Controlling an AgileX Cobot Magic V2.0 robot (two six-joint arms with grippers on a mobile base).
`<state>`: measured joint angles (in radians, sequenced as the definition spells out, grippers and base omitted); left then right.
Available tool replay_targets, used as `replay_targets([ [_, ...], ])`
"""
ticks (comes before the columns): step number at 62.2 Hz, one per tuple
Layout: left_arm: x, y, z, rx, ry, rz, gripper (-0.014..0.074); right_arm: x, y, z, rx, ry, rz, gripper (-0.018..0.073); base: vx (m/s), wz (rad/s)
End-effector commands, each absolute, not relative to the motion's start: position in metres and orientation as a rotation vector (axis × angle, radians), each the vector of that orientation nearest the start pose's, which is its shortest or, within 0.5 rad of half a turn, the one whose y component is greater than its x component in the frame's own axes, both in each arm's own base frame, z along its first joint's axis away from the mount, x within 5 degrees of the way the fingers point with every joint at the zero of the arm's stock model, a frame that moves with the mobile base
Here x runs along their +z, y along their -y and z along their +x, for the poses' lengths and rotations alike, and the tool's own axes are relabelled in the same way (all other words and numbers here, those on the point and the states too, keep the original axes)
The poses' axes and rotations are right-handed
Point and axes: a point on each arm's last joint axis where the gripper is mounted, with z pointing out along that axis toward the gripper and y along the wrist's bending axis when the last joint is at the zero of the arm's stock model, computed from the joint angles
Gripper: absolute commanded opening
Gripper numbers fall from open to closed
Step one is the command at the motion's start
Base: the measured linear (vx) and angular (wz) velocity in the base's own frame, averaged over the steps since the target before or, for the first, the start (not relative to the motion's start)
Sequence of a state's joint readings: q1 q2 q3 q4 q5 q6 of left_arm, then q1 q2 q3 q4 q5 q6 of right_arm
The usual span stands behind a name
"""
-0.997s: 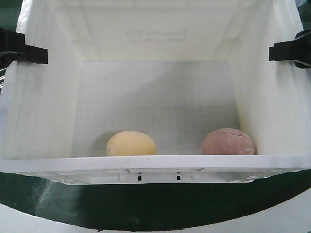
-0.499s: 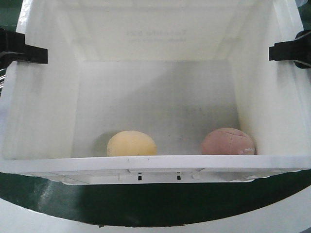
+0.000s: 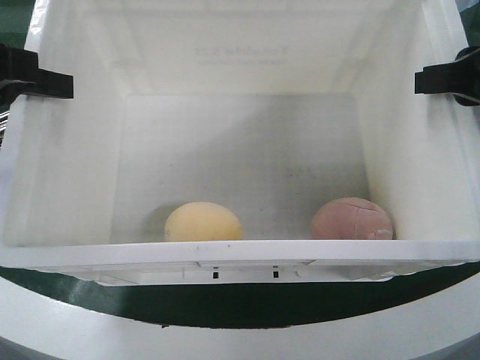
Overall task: Place moving items into box and shelve
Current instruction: 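Lift the tote by its rims with both grippers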
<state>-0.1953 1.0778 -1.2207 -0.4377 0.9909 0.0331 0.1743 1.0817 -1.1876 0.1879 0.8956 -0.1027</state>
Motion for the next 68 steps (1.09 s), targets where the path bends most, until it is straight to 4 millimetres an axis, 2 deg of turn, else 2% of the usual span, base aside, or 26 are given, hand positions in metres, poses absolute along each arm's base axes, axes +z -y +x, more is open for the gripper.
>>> replay_targets([
  [1, 0.4421, 0.0729, 0.1876, -0.693, -2.105, 0.148, -0.0006, 0.4330, -0.0485, 0.2043, 0.274, -2.042, -0.230, -0.0006, -0.07, 0.03],
  [37, 0.4421, 0.0729, 0.1876, -0.693, -2.105, 0.148, -0.0006, 0.4330, -0.0485, 0.2043, 0.274, -2.042, -0.230, -0.0006, -0.06, 0.01],
  [68, 0.4421, 0.0729, 0.1876, -0.693, -2.105, 0.148, -0.0006, 0.4330, -0.0485, 0.2043, 0.274, -2.042, -0.230, -0.0006, -0.05, 0.19],
])
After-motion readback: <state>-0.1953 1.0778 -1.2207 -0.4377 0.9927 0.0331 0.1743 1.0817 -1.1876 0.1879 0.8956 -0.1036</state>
